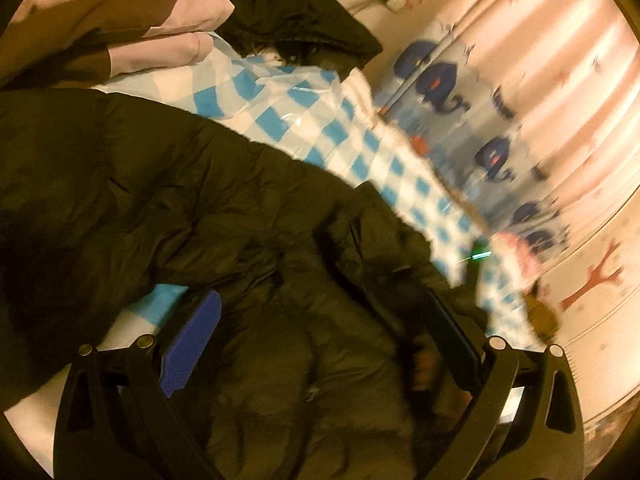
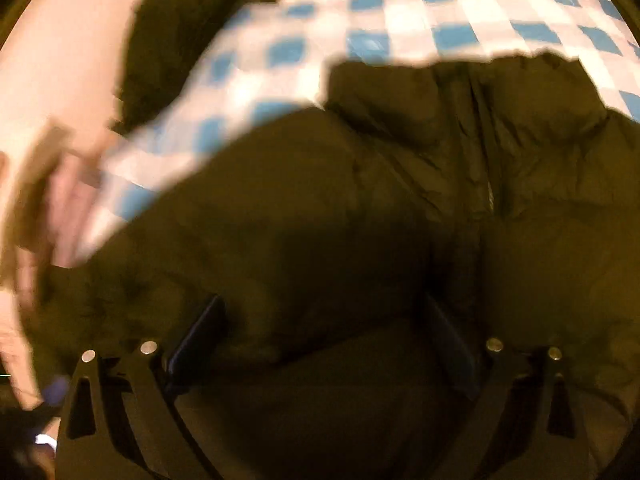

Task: Fold large clothes

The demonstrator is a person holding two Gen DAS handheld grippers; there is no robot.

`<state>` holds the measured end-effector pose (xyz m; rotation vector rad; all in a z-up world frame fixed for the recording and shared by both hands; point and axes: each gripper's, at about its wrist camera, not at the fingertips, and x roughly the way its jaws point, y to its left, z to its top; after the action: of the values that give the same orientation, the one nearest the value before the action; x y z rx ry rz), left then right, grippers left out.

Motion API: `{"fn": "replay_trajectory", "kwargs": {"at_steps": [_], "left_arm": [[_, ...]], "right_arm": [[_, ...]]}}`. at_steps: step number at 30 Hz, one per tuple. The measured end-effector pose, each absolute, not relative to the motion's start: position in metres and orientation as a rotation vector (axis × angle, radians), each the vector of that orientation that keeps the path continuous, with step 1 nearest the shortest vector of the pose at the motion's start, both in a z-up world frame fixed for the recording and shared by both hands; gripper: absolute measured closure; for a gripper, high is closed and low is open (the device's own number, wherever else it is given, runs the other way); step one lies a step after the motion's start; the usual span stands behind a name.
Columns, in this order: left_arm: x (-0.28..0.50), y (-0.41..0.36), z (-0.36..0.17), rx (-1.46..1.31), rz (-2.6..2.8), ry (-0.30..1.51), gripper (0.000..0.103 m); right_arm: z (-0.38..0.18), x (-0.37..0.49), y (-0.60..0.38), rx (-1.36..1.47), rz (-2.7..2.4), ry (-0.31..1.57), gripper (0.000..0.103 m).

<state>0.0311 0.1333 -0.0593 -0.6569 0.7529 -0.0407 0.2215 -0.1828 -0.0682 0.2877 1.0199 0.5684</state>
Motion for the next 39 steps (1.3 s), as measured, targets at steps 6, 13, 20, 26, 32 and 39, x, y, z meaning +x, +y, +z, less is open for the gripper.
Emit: {"fn": "replay_trajectory", "kwargs": {"at_steps": [6, 13, 20, 26, 32, 39], "left_arm": [[-0.010, 0.140, -0.040, -0.556, 0.001, 0.716, 0.007], [-0.196, 0.238, -0.019, -0.657, 0.141, 0.357, 0.007], [-0.261, 0.336, -0.021, -0.624, 0.248, 0.350, 0.007], [-0.210, 0.349, -0.037, -0.423, 0.102, 0.533, 0.007], [-0.188, 0.341, -0.059, -0.445, -0.013, 0.663, 0.007], [-0.169, 0.337, -0.068, -0.652, -0.065, 0.720, 0.096]], "right_arm": [[-0.021, 0.121, -0.244, 0.256, 0.579, 0.866, 0.007], [-0.091, 0.070, -0.314, 0.461, 0.551, 0.893, 0.007], [-0.107, 0.068, -0.313, 0.447, 0.558, 0.874, 0.007], [-0.112, 0.067, -0.321, 0.490, 0.577, 0.858, 0.007], [-0.114, 0.067, -0.322, 0.496, 0.581, 0.856, 0.007], [-0.112, 0.067, -0.320, 0.488, 0.574, 0.855, 0.007]]}}
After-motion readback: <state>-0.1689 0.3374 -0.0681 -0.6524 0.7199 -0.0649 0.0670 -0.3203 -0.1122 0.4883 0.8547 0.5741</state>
